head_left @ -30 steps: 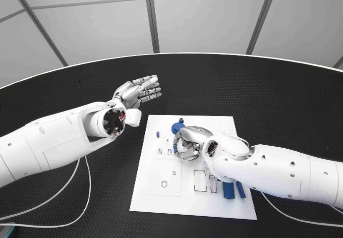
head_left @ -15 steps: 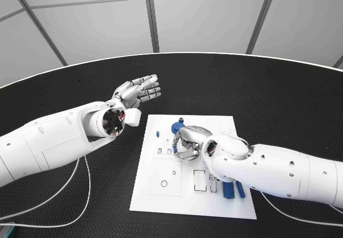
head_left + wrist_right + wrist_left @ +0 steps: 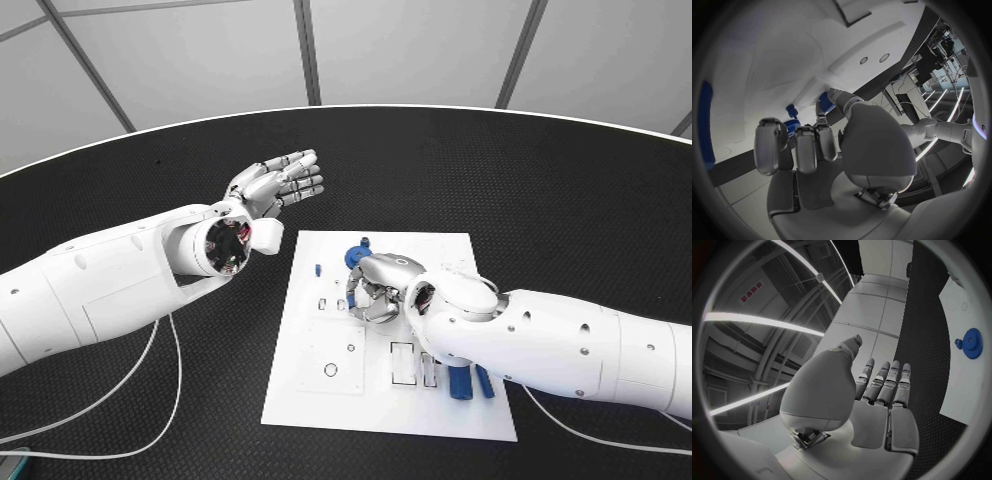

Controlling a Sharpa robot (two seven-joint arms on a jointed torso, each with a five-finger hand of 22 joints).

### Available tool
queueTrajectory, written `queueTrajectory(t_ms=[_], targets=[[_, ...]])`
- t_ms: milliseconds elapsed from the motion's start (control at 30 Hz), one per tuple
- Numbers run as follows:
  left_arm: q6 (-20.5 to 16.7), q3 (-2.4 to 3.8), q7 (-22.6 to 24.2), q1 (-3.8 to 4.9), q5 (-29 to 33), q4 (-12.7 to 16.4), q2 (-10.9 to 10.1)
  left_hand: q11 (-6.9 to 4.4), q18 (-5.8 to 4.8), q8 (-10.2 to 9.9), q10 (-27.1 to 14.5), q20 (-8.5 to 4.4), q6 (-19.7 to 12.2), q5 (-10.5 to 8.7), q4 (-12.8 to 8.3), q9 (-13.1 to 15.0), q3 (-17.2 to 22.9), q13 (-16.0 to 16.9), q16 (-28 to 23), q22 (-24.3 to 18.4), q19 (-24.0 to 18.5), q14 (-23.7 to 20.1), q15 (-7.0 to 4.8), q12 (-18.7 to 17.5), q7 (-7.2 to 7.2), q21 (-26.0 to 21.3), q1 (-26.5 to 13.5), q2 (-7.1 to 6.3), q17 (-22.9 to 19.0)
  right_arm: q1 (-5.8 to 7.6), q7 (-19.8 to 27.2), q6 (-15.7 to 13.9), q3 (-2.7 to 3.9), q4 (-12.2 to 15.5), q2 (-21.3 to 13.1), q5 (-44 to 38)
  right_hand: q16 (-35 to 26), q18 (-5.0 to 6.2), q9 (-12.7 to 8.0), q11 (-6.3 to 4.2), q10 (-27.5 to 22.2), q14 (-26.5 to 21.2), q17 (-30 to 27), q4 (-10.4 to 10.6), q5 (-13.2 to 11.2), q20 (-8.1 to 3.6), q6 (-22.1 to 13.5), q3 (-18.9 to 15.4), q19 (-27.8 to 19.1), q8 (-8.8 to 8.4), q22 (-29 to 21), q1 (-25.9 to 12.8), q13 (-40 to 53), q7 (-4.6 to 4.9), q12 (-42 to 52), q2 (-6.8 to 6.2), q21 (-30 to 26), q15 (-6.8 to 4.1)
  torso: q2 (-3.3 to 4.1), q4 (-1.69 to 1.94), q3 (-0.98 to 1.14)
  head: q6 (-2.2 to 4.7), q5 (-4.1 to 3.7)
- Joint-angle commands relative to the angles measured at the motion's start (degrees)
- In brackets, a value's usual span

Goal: Assemble the parts on the task board

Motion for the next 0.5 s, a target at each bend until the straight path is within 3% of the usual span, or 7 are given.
queueTrajectory(t_ms=[33,500], targets=[[0.00,0.00,0.00,0.00,0.00,0.01,-0.01,0.00,0.53,-0.31,0.53,0.03,0.18,-0.21,-0.05,-0.04,0.29,0.03,0.07,-0.04,-0.09,0.09,0.02,-0.10,6.95,0.16,-0.64,-0.01,0.00,0.00,-0.09,0.18,0.00,-0.11,0.04,0.00,0.12,-0.28,-0.13,0.12,1.92,5.79,13.24,-0.02,0.39,-0.14,0.38,-0.40,1.70,-0.01,8.57,-0.42,9.59,0.17,0.26,0.15,-0.24,-0.12,-0.02,0.00,0.04,-0.05,-0.02],[-0.01,0.00,-0.02,0.00,0.00,0.01,-0.03,0.00,0.53,-0.31,0.53,0.03,0.18,-0.21,-0.05,-0.04,0.29,0.03,0.07,-0.04,-0.09,0.09,0.02,-0.10,6.95,0.16,-0.64,-0.01,0.00,0.00,-0.16,0.66,0.00,-0.20,0.14,0.00,0.03,-0.16,-0.19,0.22,1.50,5.73,12.95,0.10,0.53,-0.12,-0.41,-0.75,1.48,-0.18,8.24,-1.20,9.10,0.35,-0.28,-0.40,-0.76,-0.07,0.00,-0.01,0.08,-0.11,-0.03]])
